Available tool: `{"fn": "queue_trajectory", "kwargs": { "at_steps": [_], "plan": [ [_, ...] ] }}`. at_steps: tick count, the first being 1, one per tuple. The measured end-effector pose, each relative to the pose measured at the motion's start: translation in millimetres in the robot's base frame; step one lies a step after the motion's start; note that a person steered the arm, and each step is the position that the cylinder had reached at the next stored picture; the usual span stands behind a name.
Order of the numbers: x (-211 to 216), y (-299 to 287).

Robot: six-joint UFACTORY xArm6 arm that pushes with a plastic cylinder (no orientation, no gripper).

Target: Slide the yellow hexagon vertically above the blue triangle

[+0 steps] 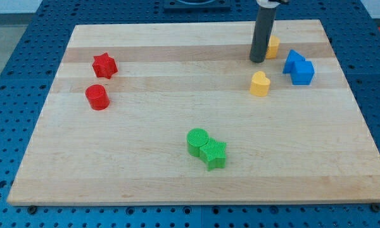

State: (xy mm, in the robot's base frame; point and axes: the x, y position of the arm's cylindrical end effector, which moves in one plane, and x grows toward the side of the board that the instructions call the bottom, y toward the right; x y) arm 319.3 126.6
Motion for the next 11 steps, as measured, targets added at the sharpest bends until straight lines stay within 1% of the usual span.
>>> {"fn": "queue_trajectory", "kwargs": {
  "at_steps": [2,3,5,7,10,11],
  "plan": [
    [-36,11],
    [-39,15],
    [-19,16],
    [-17,42],
    [-57,49],
    [-60,50]
  ]
}}
